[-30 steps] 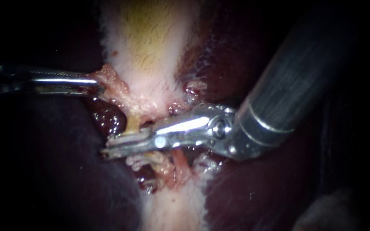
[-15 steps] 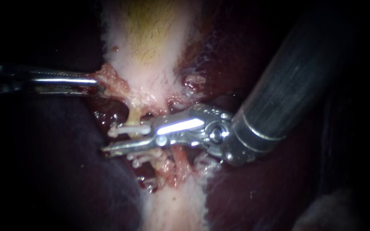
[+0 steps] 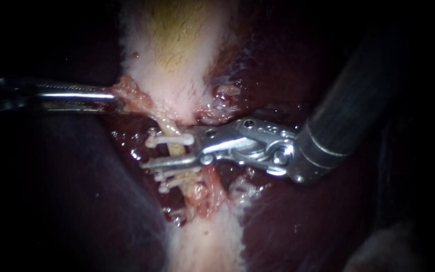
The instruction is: Going back third clip left tube
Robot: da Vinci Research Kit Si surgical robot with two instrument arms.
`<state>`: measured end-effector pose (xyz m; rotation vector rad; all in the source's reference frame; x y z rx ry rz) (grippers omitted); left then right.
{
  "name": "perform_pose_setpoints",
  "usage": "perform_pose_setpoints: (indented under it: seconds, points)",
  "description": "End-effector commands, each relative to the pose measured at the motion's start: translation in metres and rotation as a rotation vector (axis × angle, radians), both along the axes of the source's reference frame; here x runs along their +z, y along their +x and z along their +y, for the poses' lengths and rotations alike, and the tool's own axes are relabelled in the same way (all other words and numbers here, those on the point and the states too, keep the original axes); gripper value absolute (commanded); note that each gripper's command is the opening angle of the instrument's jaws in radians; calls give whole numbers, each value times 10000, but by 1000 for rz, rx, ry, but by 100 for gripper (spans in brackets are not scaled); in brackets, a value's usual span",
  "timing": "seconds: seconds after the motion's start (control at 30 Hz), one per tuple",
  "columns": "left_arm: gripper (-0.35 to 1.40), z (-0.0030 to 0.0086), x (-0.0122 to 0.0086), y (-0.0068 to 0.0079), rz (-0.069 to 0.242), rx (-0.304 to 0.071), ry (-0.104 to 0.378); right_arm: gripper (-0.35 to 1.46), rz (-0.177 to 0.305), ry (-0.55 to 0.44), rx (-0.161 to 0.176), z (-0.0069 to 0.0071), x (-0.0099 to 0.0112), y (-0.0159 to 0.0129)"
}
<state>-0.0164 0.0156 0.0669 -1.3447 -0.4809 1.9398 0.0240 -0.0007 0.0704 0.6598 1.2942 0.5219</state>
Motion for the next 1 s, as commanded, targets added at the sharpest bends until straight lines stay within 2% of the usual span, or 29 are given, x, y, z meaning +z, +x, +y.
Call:
perform_pose_setpoints:
  seconds: [0.03,0.43,0.63,0.77,1.0]
  points:
    - [-35,0,0,0,0,0,0,50,0,-9,1,0,0,-2]
    - [-35,0,1,0,0,0,0,50,6,-62,-5,1,0,-27]
    - [-35,0,1,0,0,0,0,50,16,-148,-17,-1,-3,-61]
    - [-35,0,1,0,0,0,-1,50,-1,-181,-18,-3,-4,-88]
    - [-35,0,1,1,0,0,-1,50,-5,-243,-51,-3,-13,-139]
